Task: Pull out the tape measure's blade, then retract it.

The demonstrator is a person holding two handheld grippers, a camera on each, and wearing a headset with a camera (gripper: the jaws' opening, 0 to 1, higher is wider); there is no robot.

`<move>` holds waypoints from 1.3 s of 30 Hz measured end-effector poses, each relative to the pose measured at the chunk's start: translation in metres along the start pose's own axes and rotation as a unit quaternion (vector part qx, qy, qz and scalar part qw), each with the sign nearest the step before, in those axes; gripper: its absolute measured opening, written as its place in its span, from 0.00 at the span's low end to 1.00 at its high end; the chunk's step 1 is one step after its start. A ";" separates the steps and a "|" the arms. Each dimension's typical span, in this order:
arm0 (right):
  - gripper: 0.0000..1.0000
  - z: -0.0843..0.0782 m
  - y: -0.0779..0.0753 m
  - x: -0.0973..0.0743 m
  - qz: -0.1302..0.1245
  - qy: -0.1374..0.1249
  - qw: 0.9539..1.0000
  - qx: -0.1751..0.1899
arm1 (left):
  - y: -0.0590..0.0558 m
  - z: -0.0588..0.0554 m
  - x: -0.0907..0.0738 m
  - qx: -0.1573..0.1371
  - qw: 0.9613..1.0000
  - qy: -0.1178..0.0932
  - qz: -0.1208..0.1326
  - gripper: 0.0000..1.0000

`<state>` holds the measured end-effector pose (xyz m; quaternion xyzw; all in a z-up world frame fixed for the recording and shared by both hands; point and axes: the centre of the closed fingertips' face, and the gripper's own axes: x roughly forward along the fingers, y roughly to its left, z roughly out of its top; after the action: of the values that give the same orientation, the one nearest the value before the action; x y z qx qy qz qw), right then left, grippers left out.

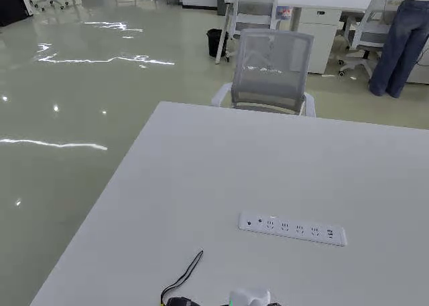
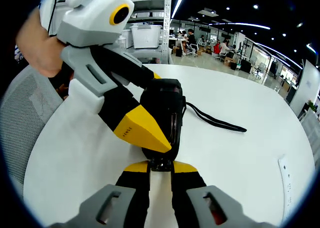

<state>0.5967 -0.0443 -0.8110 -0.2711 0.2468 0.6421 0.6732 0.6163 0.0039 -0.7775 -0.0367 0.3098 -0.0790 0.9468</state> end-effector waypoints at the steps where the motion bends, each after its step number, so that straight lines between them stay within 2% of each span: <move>1: 0.15 0.000 0.000 0.000 -0.001 0.001 1.000 0.001 | 0.000 0.000 0.000 -0.001 1.000 0.000 0.000 0.59; 11: 0.17 -0.001 -0.002 0.000 -0.010 0.005 1.000 0.018 | -0.001 0.004 0.000 0.000 1.000 0.000 0.001 0.61; 14: 0.19 -0.002 -0.004 0.000 -0.015 0.008 1.000 0.023 | -0.001 0.003 0.002 0.013 1.000 0.012 -0.002 0.61; 19: 0.23 -0.002 -0.002 -0.002 -0.015 0.011 0.999 0.027 | -0.001 0.001 0.000 0.032 0.999 0.017 -0.008 0.61; 23: 0.27 -0.004 -0.001 -0.007 -0.020 0.015 0.999 0.032 | 0.004 -0.004 -0.003 0.029 0.999 0.027 -0.008 0.64; 33: 0.34 -0.005 0.005 -0.038 -0.044 0.004 0.997 0.066 | 0.009 -0.002 -0.020 0.062 0.997 0.030 -0.020 0.68; 36: 0.37 -0.009 0.006 -0.048 -0.058 0.001 0.995 0.076 | 0.001 -0.003 -0.024 0.077 0.995 0.028 -0.053 0.70; 39: 0.39 -0.008 0.008 -0.063 -0.072 -0.006 0.994 0.085 | 0.000 -0.005 -0.030 0.097 0.993 0.030 -0.065 0.70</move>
<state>0.5851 -0.0953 -0.7742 -0.2256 0.2763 0.5707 0.7396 0.5896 0.0094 -0.7645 0.0375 0.3262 -0.1712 0.9289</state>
